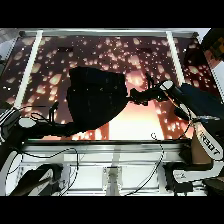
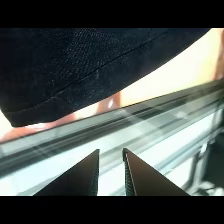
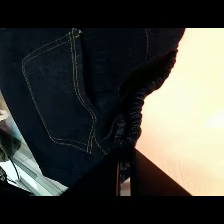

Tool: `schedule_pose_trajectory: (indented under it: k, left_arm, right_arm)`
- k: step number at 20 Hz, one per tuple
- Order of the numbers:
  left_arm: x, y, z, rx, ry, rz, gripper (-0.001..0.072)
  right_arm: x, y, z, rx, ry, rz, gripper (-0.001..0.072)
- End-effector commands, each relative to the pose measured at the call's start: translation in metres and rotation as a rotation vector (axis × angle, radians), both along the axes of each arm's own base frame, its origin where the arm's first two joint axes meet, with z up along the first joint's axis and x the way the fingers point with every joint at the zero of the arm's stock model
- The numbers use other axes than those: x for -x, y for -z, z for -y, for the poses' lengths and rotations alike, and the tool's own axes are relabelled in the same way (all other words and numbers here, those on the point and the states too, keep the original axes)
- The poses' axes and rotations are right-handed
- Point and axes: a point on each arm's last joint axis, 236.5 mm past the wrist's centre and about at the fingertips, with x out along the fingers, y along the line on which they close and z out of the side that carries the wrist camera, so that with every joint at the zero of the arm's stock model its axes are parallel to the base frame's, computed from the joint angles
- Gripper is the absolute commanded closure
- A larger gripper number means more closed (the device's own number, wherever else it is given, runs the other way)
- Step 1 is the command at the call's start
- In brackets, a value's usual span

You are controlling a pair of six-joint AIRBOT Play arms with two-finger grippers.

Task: Fold the clothes and pants, and hang the long-sleeved shirts on hangers.

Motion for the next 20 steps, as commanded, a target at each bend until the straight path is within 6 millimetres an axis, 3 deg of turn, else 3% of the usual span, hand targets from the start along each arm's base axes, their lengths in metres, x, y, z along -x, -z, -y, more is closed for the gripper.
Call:
schedule_pose_trajectory:
  k: [1, 2, 4, 5, 6, 7, 9, 14, 17, 20]
  left_arm:
    - [0.008, 0.007, 0.002, -0.09, 0.205, 0.158, 0.0563]
    - [0.011, 0.011, 0.001, -0.14, 0.272, 0.201, 0.0626]
    - [0.009, 0.027, -0.017, -0.312, 0.381, 0.281, 0.0637]
    - [0.008, 0.035, -0.024, -0.387, 0.436, 0.314, 0.0533]
    - [0.007, 0.039, -0.027, -0.436, 0.486, 0.341, 0.0263]
    - [0.006, 0.041, -0.028, -0.474, 0.52, 0.365, 0.0185]
    - [-0.002, 0.042, -0.027, -0.515, 0.546, 0.419, 0.0188]
    - [-0.038, 0.021, -0.026, -0.54, 0.396, 0.545, 0.0214]
    - [-0.038, 0.016, -0.029, -0.607, 0.586, 0.672, 0.0214]
    - [-0.031, 0.016, -0.019, -0.623, 0.737, 0.749, 0.0214]
  right_arm:
    - [0.001, 0.0, -0.001, -0.002, -0.004, -0.005, 0.0681]
    - [0.002, 0.0, -0.001, -0.002, -0.006, -0.006, 0.0681]
    - [0.002, 0.0, -0.001, 0.0, -0.007, -0.006, 0.0681]
    - [0.002, 0.0, 0.0, 0.0, -0.006, -0.005, 0.0681]
    - [0.002, 0.0, 0.0, 0.0, -0.007, -0.006, 0.0682]
    - [0.002, 0.0, 0.0, 0.0, -0.007, -0.006, 0.0681]
    - [0.003, 0.0, -0.001, -0.001, -0.011, -0.01, 0.0681]
    - [0.007, 0.0, -0.002, -0.005, -0.024, -0.021, 0.0681]
    - [0.007, 0.0, -0.002, -0.005, -0.024, -0.021, 0.0681]
    - [0.007, 0.0, -0.002, -0.005, -0.024, -0.021, 0.0681]
